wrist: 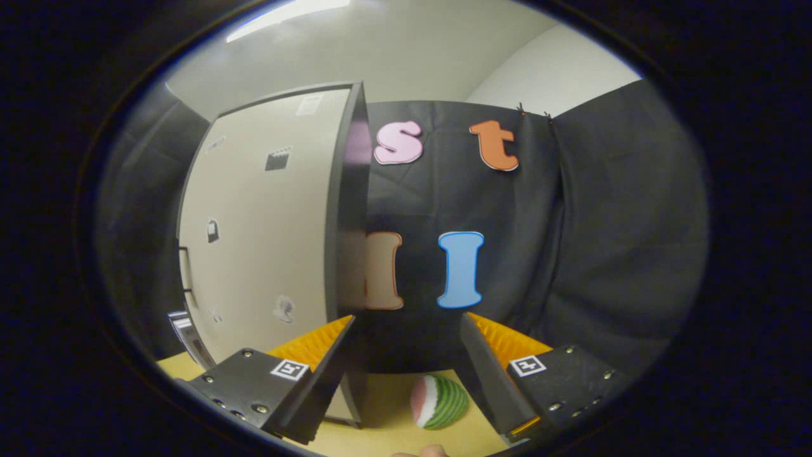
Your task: Open the shoe cabinet door, grab the shoes and put them into the shoe cabinet, then close the shoe cabinet door.
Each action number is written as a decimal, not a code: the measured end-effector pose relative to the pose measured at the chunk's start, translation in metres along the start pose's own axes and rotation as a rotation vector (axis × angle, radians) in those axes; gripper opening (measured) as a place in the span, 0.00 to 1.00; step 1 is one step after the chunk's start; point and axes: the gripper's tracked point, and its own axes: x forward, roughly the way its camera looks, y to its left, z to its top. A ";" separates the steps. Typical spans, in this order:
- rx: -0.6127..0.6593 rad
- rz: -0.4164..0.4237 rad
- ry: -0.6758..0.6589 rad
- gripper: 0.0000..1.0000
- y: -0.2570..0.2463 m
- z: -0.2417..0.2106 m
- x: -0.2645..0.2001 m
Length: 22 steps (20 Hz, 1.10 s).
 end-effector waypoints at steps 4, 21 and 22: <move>-0.043 -0.003 0.006 0.99 -0.069 -0.051 0.010; -0.007 -0.033 0.000 0.99 -0.214 -0.287 0.043; -0.007 -0.028 0.012 0.99 -0.213 -0.295 0.043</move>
